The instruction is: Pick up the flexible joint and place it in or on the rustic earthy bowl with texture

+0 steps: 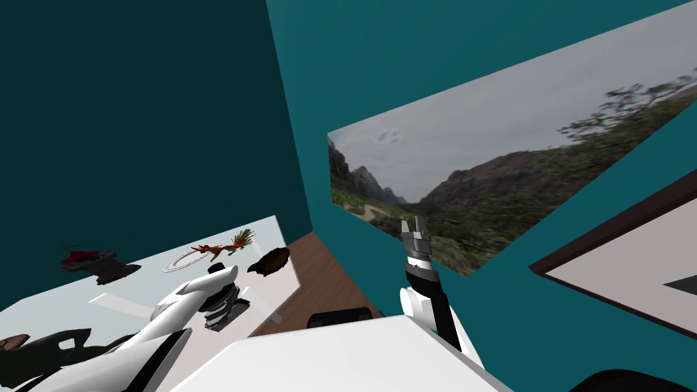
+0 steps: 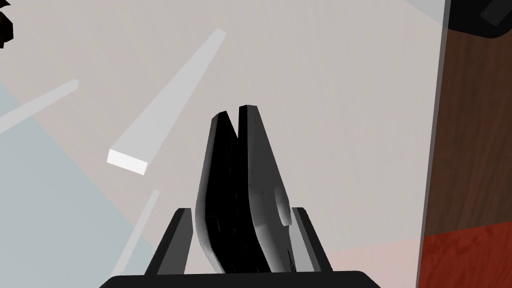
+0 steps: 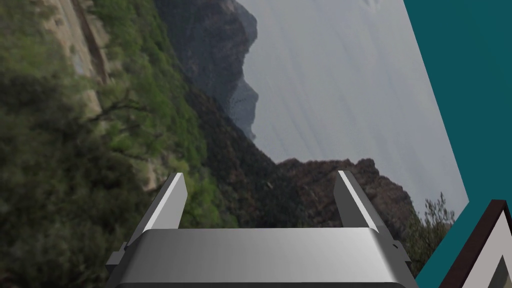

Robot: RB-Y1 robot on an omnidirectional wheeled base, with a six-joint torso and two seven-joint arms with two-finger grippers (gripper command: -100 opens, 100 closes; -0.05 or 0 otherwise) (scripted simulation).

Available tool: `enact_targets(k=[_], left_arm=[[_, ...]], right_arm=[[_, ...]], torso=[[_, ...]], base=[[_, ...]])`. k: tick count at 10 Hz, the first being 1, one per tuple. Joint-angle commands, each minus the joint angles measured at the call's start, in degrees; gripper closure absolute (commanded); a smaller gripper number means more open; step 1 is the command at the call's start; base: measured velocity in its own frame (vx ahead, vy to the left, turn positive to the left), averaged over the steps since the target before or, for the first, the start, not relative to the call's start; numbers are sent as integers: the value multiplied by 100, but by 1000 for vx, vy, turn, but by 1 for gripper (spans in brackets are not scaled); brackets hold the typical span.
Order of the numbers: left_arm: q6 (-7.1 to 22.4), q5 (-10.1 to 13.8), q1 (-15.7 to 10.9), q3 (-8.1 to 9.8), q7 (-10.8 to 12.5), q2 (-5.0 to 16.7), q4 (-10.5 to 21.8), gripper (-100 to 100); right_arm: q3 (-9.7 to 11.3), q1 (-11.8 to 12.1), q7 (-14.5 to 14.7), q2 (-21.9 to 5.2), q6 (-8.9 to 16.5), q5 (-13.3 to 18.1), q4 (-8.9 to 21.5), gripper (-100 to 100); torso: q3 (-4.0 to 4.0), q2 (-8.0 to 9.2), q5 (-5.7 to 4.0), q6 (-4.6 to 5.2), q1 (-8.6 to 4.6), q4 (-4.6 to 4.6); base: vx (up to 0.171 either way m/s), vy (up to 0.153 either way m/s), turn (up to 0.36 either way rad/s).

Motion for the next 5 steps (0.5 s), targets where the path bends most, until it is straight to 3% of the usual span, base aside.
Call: enact_targets(k=[1, 4, 5], left_arm=[[0, 0, 0, 0, 0, 0, 0, 100], [9, 4, 1, 4, 8, 0, 4, 100], [8, 3, 1, 3, 6, -1, 4, 0]], right_arm=[[0, 0, 0, 0, 0, 0, 0, 0], [0, 0, 0, 0, 0, 0, 0, 0], [0, 0, 0, 0, 0, 0, 0, 0]], torso=[[0, 0, 0, 0, 0, 0], [-2, -3, 2, 4, 8, -1], [-2, -3, 2, 4, 8, -1]], base=[[-3, -4, 12], [0, 0, 0], [0, 0, 0]])
